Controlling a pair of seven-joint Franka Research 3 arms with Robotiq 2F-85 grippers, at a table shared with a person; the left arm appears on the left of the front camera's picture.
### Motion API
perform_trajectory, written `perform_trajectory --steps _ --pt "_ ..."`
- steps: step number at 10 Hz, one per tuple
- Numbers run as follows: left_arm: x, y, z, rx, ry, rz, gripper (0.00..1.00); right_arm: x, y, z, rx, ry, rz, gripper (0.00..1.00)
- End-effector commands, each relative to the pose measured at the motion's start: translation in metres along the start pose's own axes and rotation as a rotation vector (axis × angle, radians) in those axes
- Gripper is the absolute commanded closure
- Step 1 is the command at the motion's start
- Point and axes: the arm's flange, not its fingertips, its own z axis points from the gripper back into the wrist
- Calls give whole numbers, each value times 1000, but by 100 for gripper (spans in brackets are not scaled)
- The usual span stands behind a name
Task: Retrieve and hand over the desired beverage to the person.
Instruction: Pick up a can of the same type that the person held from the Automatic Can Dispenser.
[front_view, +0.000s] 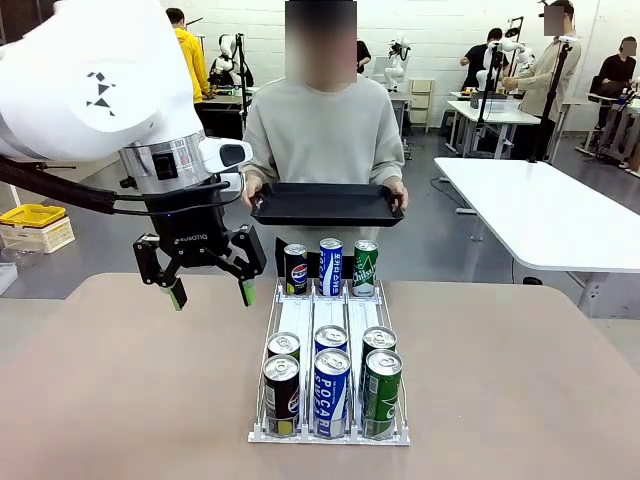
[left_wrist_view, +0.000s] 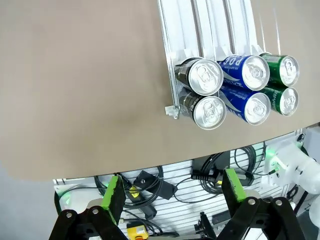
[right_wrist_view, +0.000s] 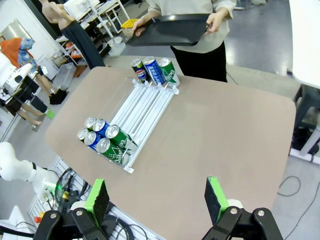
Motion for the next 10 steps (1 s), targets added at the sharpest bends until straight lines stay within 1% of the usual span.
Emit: perform_trajectory --steps 1,5,6,8,9,10 --pt "-8 5 2 20 -20 -5 0 1 -1 -2 17 -11 7 0" --pt "-8 5 2 20 -20 -5 0 1 -1 -2 17 -11 7 0" --pt "-6 0 4 -1 -10 -6 0 1 -1 -2 17 -11 7 0" --pt "-11 -53 -13 140 -20 -72 0 1 -1 -2 17 -11 7 0" --pt "-10 -72 -21 166 -17 -97 0 1 -1 -2 17 -11 7 0" --pt "-7 -88 -30 209 -18 -80 0 1 -1 -2 17 -11 7 0"
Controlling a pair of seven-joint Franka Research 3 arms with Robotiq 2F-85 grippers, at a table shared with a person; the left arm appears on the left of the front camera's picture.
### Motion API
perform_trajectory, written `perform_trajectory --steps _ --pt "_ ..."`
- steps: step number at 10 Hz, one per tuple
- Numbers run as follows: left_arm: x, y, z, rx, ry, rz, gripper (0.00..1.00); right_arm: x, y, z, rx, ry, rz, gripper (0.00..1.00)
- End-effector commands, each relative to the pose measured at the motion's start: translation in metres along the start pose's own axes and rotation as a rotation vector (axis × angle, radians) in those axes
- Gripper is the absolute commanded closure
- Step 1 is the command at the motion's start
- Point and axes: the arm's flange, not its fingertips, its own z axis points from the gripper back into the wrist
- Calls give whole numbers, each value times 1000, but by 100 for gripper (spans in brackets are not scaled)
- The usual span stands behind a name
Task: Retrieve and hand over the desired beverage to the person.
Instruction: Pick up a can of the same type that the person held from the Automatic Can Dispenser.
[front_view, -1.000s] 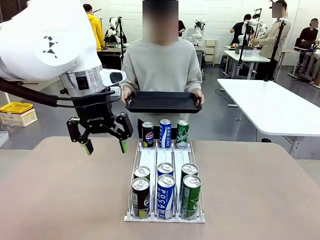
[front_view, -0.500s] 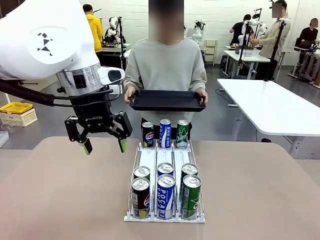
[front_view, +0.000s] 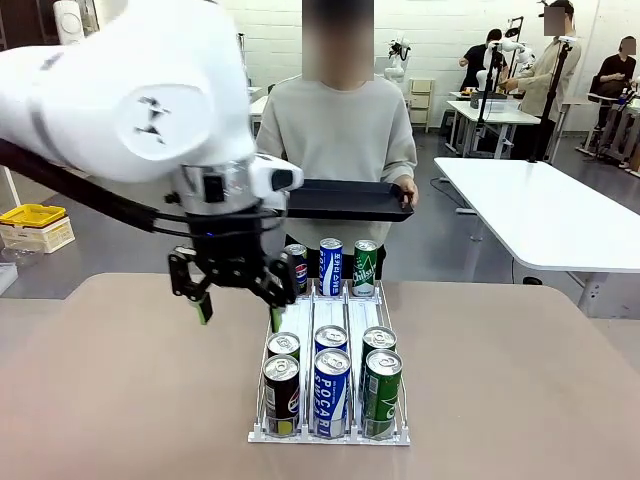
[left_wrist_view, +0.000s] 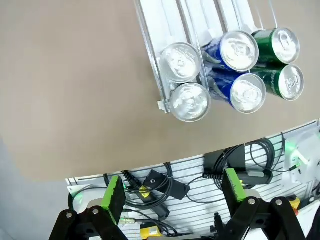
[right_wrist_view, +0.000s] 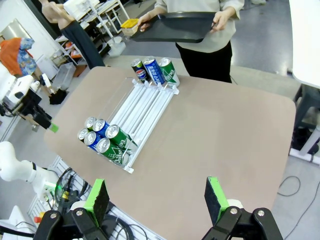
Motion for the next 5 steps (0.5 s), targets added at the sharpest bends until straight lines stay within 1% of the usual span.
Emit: perform_trajectory --steps 1,4,5 --pt "22 -26 -8 94 -12 26 0 1 -1 -2 18 -11 7 0" --pt "25 -29 -35 23 -22 47 0 1 -1 -2 18 -11 7 0" --pt "25 -31 -46 9 -22 76 0 1 -1 -2 18 -11 7 0"
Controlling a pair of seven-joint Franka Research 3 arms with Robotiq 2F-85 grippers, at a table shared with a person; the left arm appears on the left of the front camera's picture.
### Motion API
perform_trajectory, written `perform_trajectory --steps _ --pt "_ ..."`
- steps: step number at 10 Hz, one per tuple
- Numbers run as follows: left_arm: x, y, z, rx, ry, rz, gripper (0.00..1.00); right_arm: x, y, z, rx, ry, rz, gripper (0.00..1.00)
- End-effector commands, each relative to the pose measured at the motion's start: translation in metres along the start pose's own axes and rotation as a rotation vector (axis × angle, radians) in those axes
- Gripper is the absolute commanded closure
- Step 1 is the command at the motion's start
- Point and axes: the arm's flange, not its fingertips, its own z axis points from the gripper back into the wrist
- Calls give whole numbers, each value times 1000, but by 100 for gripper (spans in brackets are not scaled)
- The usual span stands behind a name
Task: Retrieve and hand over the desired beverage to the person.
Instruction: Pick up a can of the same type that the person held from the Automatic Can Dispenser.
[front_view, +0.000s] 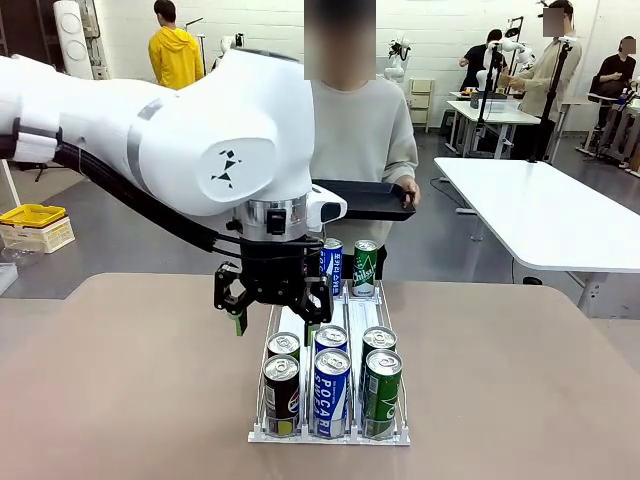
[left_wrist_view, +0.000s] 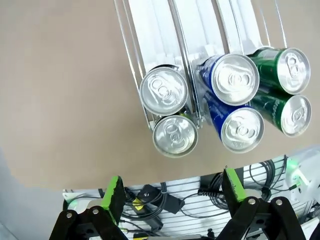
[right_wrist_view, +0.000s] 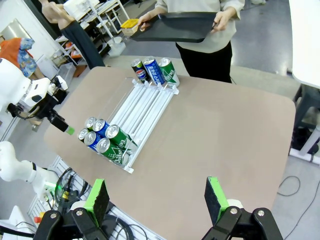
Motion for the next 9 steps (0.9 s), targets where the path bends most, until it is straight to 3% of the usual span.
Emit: perform_trajectory --steps 1,5,9 --pt "-5 -8 -18 -33 -10 66 0 1 -1 -2 18 -11 7 0" --pt "-13 -7 -36 -12 -31 113 0 1 -1 -2 18 -11 7 0" --pt "-23 9 -29 -30 -64 149 0 1 -1 -2 18 -11 7 0"
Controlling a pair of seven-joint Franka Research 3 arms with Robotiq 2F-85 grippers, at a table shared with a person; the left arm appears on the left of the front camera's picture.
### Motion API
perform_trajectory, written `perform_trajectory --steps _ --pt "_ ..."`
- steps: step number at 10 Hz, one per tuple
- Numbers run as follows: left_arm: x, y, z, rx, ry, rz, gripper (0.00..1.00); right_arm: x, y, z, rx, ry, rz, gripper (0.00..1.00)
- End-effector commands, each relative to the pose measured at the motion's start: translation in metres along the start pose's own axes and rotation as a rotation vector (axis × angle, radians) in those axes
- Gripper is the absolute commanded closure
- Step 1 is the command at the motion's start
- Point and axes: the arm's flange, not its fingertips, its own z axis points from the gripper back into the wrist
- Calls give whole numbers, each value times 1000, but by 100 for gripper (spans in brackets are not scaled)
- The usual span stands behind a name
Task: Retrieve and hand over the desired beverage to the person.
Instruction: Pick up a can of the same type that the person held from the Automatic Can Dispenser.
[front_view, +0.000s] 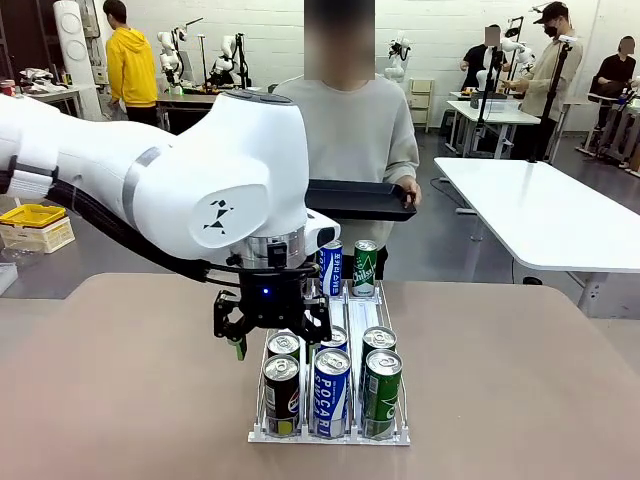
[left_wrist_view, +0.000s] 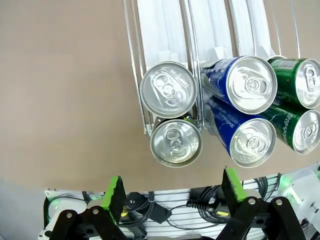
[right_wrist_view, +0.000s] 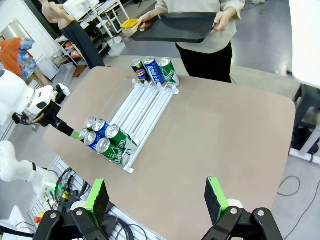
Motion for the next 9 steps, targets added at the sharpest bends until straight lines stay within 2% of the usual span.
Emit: perform_trajectory --steps 1,9 --pt "-6 11 -6 -22 -10 46 0 1 -1 -2 18 -11 7 0" --pt "10 18 -39 -74 32 66 0 1 -1 -2 18 -11 7 0"
